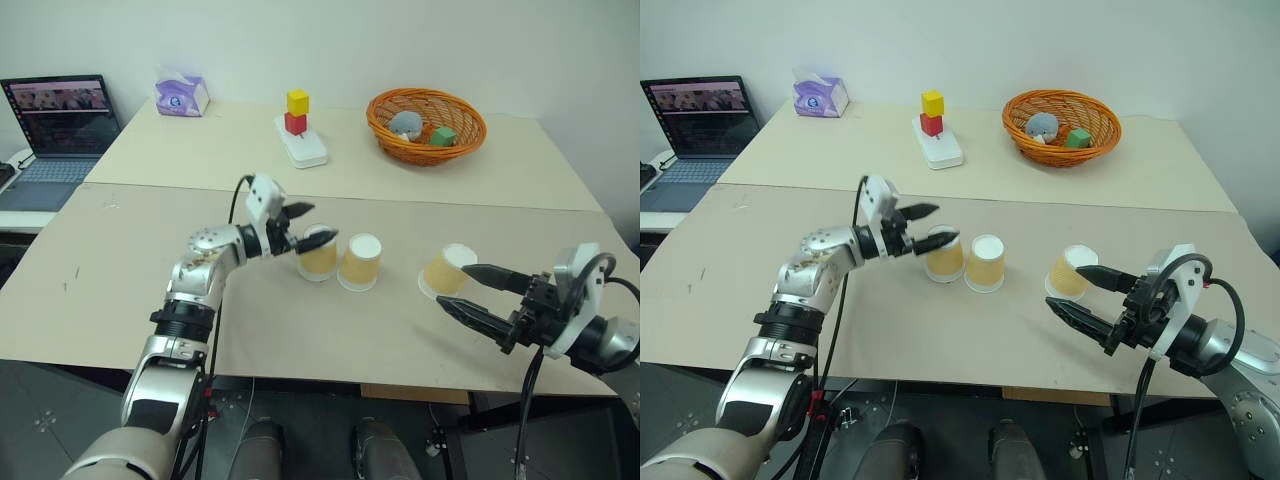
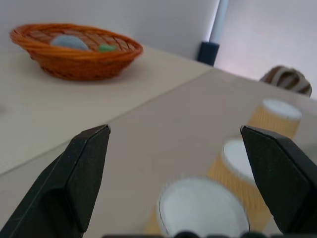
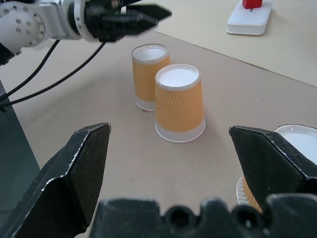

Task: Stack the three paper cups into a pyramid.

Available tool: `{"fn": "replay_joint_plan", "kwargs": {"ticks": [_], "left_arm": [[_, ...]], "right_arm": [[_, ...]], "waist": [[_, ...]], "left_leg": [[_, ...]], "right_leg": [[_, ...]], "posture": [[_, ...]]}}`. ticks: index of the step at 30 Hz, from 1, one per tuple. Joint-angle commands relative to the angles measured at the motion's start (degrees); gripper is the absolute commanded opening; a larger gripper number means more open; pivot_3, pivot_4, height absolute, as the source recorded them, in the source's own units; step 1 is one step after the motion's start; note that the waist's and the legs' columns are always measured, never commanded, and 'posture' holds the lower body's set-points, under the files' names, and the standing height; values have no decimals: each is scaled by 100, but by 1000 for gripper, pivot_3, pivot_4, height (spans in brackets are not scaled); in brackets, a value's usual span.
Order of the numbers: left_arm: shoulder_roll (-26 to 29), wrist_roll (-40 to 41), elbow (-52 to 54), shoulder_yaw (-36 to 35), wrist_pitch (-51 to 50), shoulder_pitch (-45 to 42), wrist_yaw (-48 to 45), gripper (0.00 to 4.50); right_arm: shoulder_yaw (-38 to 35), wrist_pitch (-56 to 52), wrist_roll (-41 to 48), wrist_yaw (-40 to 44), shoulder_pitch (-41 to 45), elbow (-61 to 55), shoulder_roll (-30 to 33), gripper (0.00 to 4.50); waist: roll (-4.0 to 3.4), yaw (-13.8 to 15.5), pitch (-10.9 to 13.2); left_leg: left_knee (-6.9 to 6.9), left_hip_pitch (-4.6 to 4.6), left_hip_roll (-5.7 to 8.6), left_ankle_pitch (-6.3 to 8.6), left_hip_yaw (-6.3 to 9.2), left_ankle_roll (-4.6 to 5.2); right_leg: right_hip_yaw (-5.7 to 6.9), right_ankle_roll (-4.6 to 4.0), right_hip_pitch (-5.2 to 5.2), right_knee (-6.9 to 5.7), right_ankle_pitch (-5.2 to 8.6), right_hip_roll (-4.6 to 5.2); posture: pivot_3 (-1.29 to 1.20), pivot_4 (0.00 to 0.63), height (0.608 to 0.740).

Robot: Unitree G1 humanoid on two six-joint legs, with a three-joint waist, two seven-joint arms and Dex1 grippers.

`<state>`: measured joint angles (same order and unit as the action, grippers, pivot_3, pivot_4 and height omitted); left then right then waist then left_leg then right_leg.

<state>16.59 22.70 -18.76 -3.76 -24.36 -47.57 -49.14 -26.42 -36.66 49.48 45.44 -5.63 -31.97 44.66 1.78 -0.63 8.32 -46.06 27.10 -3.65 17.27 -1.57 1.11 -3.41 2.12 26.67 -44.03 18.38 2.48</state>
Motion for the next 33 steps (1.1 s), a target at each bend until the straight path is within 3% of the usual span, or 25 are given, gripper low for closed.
{"fn": "replay_joint_plan", "kwargs": {"ticks": [1,6,11,16,19,33], "left_arm": [[-93,651,951,-465,-706,-331,608,4489],[195,1697,2318,-526,-1730,-365,329,4489],[653,2601,2724,-500,-2704,-384,-55,4489],[1657,2926,3361,142,-3231,159,-1234,4489],[2266,2579,3786,667,-2863,639,-1866,4489],[1928,2342,3789,776,-2525,933,-1357,4489]], "right_arm": [[-270,97,27,-130,70,-41,28,4500],[-746,139,-72,-259,163,363,160,4500],[-882,156,-209,-212,122,565,251,4500],[-771,227,-445,-252,64,697,171,4500],[-534,352,-757,-435,102,824,2,4500],[54,804,-1523,-687,753,1851,-393,4500]], "waist": [[0,-2,0],[-1,-9,1],[-5,-19,1],[-12,-37,4],[-14,-27,6],[-20,-3,11]], "left_leg": [[0,0,0,0,0,0],[0,-2,0,-2,0,-4],[1,-14,-2,-4,-1,-6],[8,-40,-1,-3,-6,-6],[17,-46,-2,-3,-7,-6],[18,-45,5,-4,-10,-7]], "right_leg": [[0,0,0,0,0,0],[-1,0,0,-4,0,0],[-1,0,-5,-5,0,-2],[-5,-2,-25,-4,2,-2],[-6,-7,-26,-3,5,-4],[-18,-6,-28,0,9,-5]], "posture": [[0,150,666],[0,150,666],[0,150,666],[0,150,666],[0,150,666],[0,150,666]]}}
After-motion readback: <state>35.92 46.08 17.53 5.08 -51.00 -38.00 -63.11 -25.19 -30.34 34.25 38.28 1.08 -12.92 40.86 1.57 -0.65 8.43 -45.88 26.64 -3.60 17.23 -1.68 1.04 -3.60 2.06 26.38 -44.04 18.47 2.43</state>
